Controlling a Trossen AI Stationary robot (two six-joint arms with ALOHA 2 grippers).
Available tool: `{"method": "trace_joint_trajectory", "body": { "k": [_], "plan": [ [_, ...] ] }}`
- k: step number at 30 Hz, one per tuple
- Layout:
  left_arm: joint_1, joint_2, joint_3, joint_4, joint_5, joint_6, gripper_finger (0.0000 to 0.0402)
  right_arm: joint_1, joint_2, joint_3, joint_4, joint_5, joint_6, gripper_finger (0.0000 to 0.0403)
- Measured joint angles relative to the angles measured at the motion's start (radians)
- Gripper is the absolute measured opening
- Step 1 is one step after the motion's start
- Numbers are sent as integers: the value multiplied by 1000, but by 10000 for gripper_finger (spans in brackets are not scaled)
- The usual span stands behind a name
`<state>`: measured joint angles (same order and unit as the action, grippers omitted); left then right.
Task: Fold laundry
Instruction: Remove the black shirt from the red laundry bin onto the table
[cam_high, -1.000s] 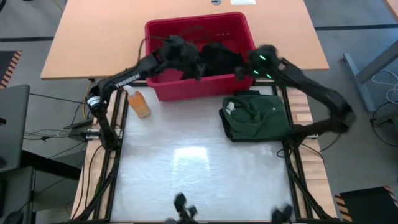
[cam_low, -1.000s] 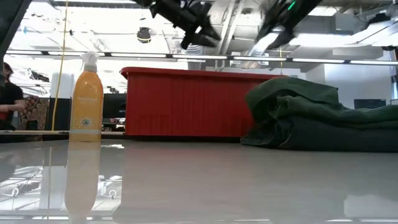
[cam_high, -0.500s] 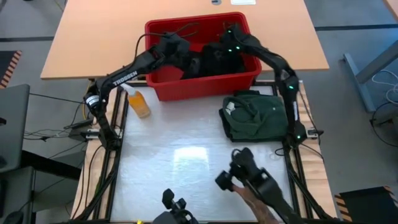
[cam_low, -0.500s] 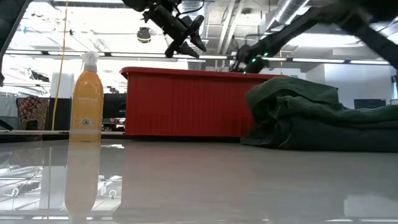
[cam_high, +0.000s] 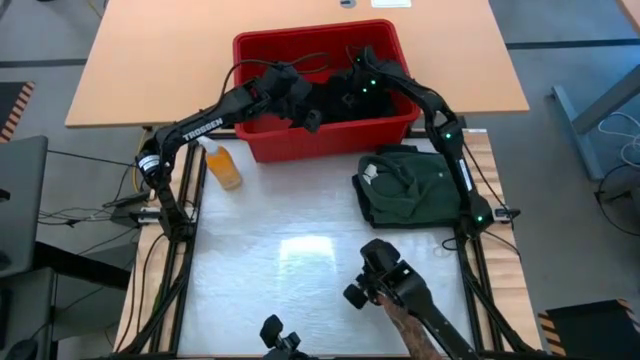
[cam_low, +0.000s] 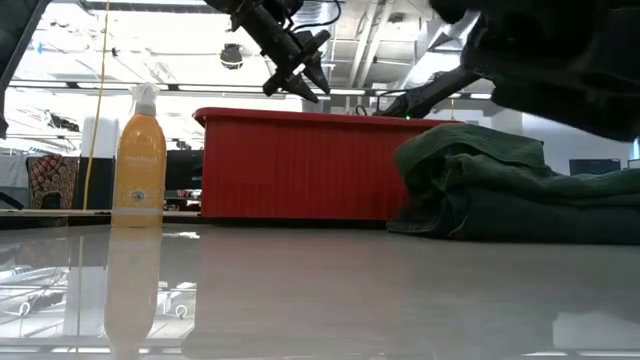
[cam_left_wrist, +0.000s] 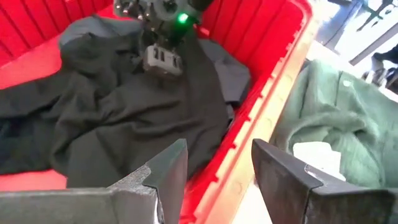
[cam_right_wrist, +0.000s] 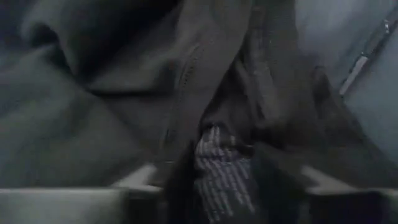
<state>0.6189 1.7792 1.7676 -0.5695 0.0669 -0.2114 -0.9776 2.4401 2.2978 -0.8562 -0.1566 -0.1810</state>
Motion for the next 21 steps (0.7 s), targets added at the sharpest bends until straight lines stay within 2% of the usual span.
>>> {"method": "trace_joint_trajectory", "body": {
  "k": [4,5,9,14,21],
  "plan": [
    [-2,-12,0,-6,-4,31,169,12,-18,-3,-13,-26,-46,46],
    [-2,-17,0,-4,-6,39,169,14,-28,-3,-10,-43,-49,30],
    [-3,-42,0,-6,-11,72,169,13,-114,6,48,-110,13,33],
    [-3,-87,0,-23,-21,110,169,-3,-268,17,204,-299,105,29],
    [-3,-195,-20,-31,-4,177,169,9,-481,20,464,-509,245,29]
  ]
}}
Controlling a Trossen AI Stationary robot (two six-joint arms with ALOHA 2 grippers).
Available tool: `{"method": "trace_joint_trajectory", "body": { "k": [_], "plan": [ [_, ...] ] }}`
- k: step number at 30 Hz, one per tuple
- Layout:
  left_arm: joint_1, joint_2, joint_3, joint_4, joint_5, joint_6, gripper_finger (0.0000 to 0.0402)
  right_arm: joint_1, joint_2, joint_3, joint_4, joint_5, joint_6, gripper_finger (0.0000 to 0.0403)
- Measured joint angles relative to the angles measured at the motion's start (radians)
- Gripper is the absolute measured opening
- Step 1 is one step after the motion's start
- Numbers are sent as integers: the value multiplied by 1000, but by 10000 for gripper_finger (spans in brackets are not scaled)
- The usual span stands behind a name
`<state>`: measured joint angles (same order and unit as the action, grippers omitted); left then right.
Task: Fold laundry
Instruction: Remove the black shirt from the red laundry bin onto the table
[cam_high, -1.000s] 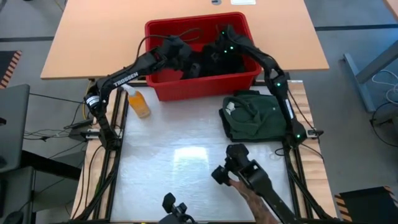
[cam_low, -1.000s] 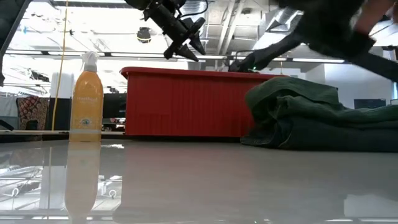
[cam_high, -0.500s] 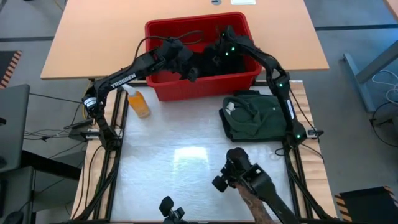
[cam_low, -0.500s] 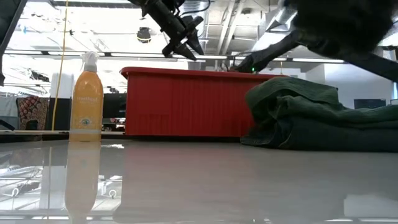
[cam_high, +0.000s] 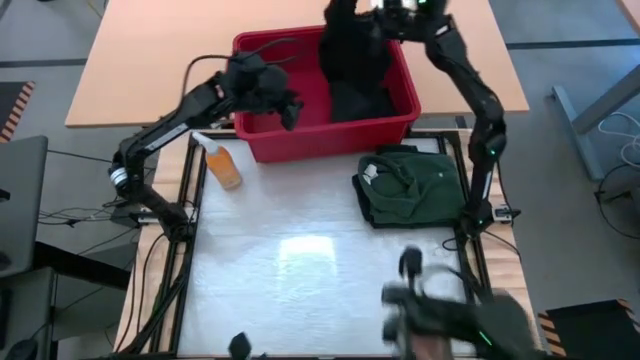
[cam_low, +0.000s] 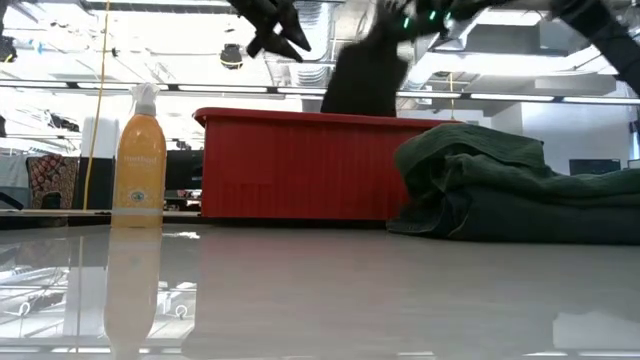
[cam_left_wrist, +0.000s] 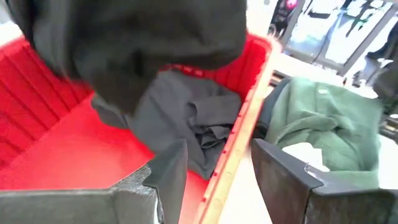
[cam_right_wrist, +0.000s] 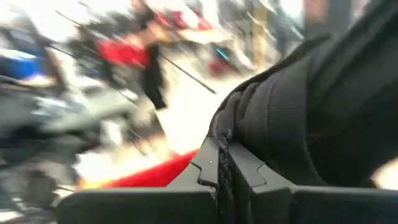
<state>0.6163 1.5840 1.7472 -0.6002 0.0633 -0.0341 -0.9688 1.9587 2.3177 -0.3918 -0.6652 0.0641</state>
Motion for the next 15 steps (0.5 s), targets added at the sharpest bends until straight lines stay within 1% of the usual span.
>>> {"method": "trace_joint_trajectory", "body": {
  "k": [3,4,6,9,11,12,13,15],
  "plan": [
    [0,-75,-55,11,4,12,169,27,-70,0,129,-143,79,29],
    [0,-104,-80,20,8,15,169,42,-93,0,170,-178,113,29],
    [-1,-161,-144,47,27,22,169,80,-140,0,228,-215,165,29],
    [-9,-255,-272,146,133,29,169,143,-202,2,195,-271,161,29],
    [-18,-324,-380,229,232,12,169,190,-232,2,89,-333,120,29],
    [-26,-358,-434,277,282,0,169,218,-244,2,4,-360,83,29],
    [-34,-391,-489,324,325,-16,169,248,-255,1,-98,-376,36,29],
    [-51,-465,-601,413,389,-66,169,313,-277,0,-359,-379,-92,29]
  ]
}}
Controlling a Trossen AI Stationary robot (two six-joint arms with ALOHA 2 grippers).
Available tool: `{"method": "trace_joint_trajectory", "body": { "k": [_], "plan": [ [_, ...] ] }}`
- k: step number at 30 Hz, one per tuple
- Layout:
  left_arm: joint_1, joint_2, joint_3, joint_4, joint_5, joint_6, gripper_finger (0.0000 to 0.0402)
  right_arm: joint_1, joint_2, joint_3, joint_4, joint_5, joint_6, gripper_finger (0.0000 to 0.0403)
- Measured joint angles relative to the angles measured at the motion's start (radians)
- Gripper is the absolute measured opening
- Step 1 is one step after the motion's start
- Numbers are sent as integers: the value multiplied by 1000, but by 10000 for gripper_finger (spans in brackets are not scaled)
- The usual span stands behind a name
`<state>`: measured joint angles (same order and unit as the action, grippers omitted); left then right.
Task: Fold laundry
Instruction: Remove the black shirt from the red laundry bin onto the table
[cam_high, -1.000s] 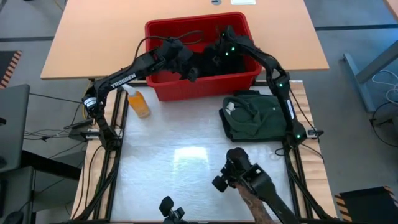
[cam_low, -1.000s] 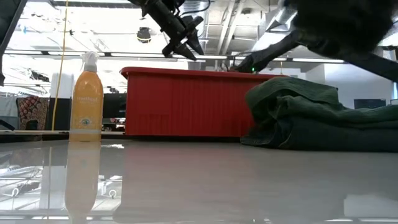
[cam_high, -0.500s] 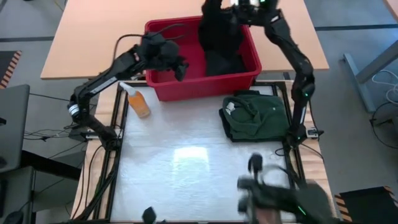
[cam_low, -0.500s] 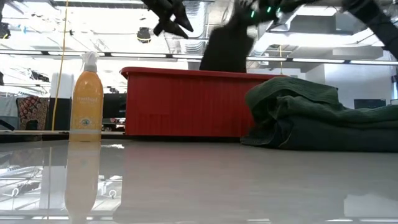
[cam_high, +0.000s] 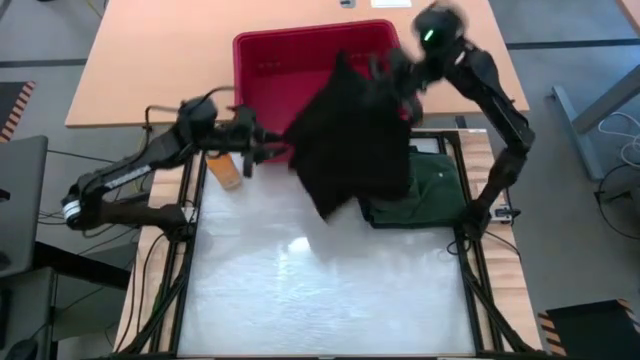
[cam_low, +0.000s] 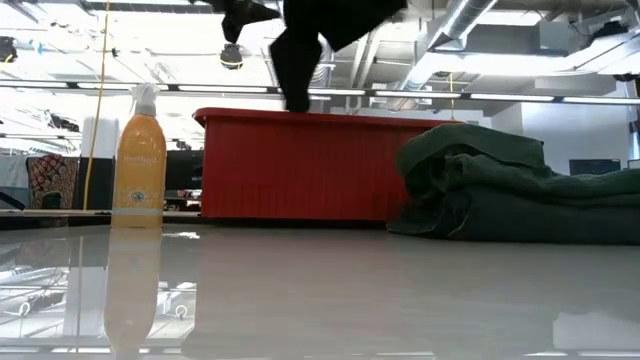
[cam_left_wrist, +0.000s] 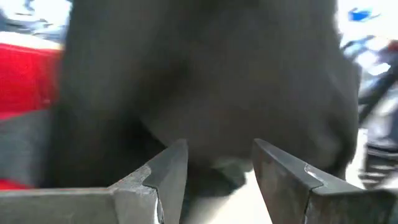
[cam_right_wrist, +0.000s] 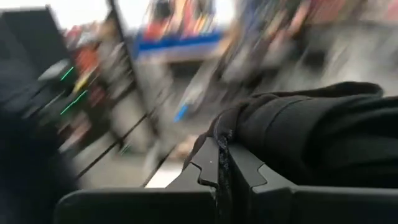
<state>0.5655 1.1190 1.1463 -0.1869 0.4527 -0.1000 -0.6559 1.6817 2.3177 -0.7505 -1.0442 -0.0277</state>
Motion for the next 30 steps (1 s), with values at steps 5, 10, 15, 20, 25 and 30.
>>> {"method": "trace_joint_trajectory", "body": {
  "k": [5,10,15,20,25,30],
  "plan": [
    [-65,-153,-222,147,25,-102,169,197,-11,-6,-554,157,-220,29],
    [-168,-213,-347,207,-85,-203,169,384,-11,-163,-494,209,-158,29],
    [-337,-198,-388,207,-253,-300,169,466,-46,-404,-385,206,-165,29],
    [-540,-150,-393,210,-530,-421,169,475,-194,-779,-105,173,-134,29],
    [-716,-81,-393,217,-764,-586,169,518,-373,-1180,362,325,90,29],
    [-821,34,-393,296,-843,-671,169,625,-402,-1430,704,380,328,30]
  ]
}}
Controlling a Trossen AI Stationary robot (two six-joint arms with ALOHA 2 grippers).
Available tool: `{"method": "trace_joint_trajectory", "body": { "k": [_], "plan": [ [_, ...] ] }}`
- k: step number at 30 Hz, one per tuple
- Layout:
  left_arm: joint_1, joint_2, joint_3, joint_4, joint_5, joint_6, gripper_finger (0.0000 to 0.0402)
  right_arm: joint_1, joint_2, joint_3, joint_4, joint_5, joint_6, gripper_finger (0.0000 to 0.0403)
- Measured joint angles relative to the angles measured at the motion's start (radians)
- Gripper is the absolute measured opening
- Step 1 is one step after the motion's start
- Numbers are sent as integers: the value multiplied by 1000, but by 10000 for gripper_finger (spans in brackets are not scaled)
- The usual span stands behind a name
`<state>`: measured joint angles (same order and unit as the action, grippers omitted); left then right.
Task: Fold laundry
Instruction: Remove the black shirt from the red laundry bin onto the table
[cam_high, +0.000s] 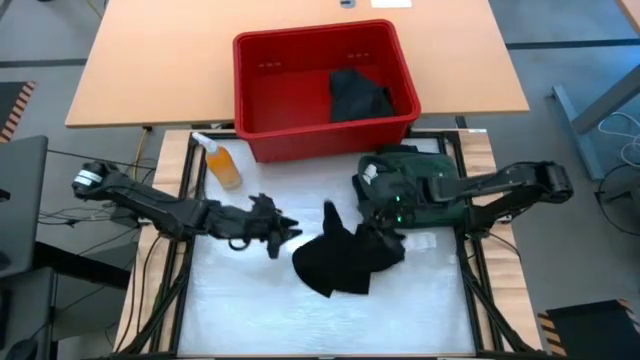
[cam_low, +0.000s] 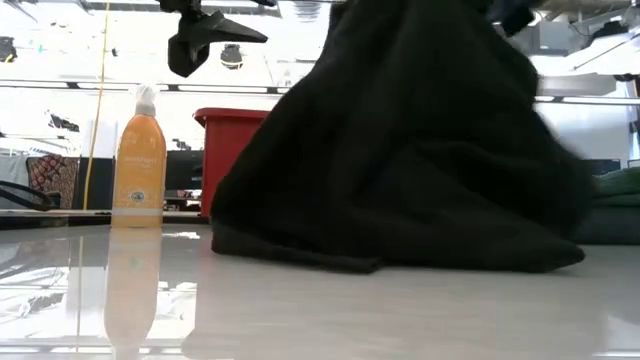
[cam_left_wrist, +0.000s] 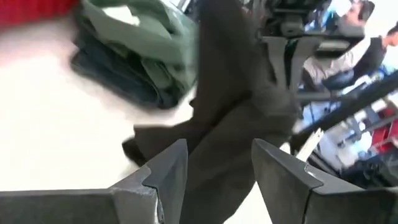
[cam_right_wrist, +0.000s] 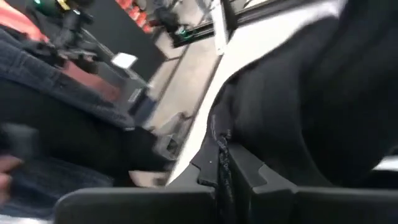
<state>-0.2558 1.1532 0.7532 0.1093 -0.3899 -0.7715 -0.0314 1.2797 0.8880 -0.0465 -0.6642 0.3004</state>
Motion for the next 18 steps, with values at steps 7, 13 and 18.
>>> {"method": "trace_joint_trajectory", "body": {
  "k": [7,13,18],
  "plan": [
    [-25,178,0,14,-22,-16,170,101,1,-103,-159,75,177,82],
    [-4,291,0,26,105,119,190,180,0,-110,-283,152,327,89],
    [2,307,0,29,166,240,209,238,-5,-88,-284,155,467,91]
  ]
}}
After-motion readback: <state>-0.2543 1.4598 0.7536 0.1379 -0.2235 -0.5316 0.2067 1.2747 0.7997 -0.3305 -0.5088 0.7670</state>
